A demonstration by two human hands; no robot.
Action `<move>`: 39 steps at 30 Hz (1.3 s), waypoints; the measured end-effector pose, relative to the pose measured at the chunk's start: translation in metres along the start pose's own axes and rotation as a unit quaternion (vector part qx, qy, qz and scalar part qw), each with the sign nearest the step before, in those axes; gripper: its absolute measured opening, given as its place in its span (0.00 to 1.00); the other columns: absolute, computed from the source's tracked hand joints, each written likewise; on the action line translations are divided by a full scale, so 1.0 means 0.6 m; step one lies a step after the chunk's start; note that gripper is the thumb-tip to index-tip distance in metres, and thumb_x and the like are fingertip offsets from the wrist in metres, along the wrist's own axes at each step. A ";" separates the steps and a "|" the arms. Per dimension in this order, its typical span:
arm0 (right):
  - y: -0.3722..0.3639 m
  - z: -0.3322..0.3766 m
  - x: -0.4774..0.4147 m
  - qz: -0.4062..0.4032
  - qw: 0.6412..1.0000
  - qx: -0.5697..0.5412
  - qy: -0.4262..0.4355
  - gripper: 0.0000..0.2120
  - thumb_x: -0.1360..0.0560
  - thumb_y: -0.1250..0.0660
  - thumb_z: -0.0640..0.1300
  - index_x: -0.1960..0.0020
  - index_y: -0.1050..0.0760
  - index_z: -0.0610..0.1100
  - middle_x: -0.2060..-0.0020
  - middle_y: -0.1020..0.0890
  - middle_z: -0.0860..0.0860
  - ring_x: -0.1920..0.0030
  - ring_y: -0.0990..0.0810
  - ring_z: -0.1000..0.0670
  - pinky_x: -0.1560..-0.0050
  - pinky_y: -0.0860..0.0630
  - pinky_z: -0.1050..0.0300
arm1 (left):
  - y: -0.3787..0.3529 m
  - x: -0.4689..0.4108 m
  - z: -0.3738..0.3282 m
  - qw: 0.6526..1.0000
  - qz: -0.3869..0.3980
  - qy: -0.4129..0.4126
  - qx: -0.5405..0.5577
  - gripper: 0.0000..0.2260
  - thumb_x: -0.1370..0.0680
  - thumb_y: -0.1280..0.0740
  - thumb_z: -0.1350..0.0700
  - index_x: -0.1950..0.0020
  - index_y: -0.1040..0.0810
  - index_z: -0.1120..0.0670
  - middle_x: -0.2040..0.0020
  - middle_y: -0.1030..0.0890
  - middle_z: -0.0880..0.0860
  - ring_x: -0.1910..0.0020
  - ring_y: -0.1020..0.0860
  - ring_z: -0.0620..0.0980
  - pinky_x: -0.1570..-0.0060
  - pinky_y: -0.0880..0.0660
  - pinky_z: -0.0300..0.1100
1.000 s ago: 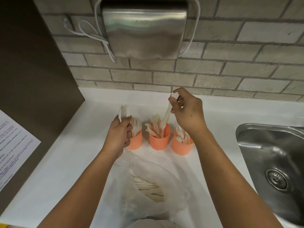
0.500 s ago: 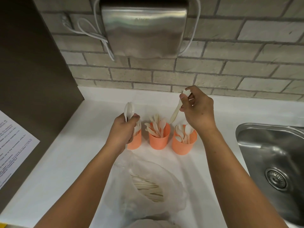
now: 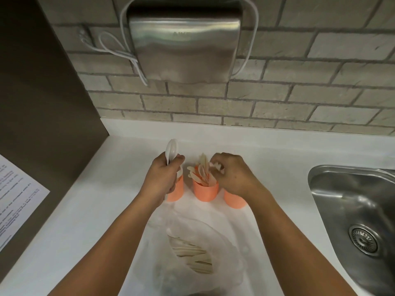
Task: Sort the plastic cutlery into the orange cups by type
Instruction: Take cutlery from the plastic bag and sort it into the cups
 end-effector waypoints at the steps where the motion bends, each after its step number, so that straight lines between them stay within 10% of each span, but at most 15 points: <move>1: -0.005 0.000 0.001 0.021 1.000 0.019 -0.001 0.07 0.23 0.30 0.49 0.50 0.18 0.46 0.55 0.18 0.50 0.51 0.23 0.48 0.47 0.25 0.53 | 0.003 0.000 0.000 1.000 -0.004 -0.002 -0.001 0.10 0.18 0.33 0.54 0.54 0.30 0.57 0.64 0.36 0.57 0.74 0.40 0.50 0.75 0.43 0.39; 6: 0.013 0.001 -0.039 -0.056 0.998 -0.004 -0.040 0.09 0.21 0.34 0.50 0.50 0.17 0.47 0.53 0.18 0.48 0.48 0.21 0.46 0.47 0.24 0.53 | 0.007 0.001 0.001 1.000 -0.010 0.002 0.011 0.09 0.18 0.33 0.54 0.53 0.29 0.57 0.64 0.36 0.57 0.75 0.40 0.50 0.75 0.43 0.38; 12: -0.028 -0.017 -0.080 0.113 0.983 0.091 -0.114 0.15 0.28 0.37 0.33 0.46 0.21 0.47 0.52 0.21 0.51 0.55 0.18 0.46 0.62 0.26 0.58 | -0.006 0.005 -0.013 0.999 0.000 -0.023 -0.032 0.08 0.19 0.33 0.55 0.54 0.28 0.57 0.69 0.35 0.53 0.78 0.40 0.48 0.75 0.42 0.39; 26: -0.064 0.027 -0.085 0.175 0.971 0.123 0.104 0.11 0.25 0.32 0.37 0.49 0.16 0.50 0.58 0.18 0.53 0.57 0.18 0.49 0.56 0.19 0.51 | 0.006 0.011 -0.018 0.999 -0.016 -0.014 -0.034 0.12 0.18 0.33 0.53 0.58 0.31 0.56 0.75 0.35 0.47 0.78 0.39 0.48 0.73 0.42 0.40; 39: 0.151 0.025 -0.020 -0.151 0.985 -0.060 0.061 0.02 0.17 0.37 0.43 0.47 0.25 0.48 0.60 0.17 0.51 0.59 0.15 0.53 0.55 0.17 0.49 | -0.044 0.023 -0.024 0.999 0.023 -0.016 -0.020 0.11 0.18 0.34 0.55 0.60 0.28 0.51 0.75 0.29 0.43 0.78 0.36 0.45 0.73 0.41 0.38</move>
Point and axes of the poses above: each hand's wrist, its own x-axis away from the middle knuckle, its own y-axis out of the back of the hand, z = x × y, the point moved 6 cm from there along -x, towards the middle knuckle
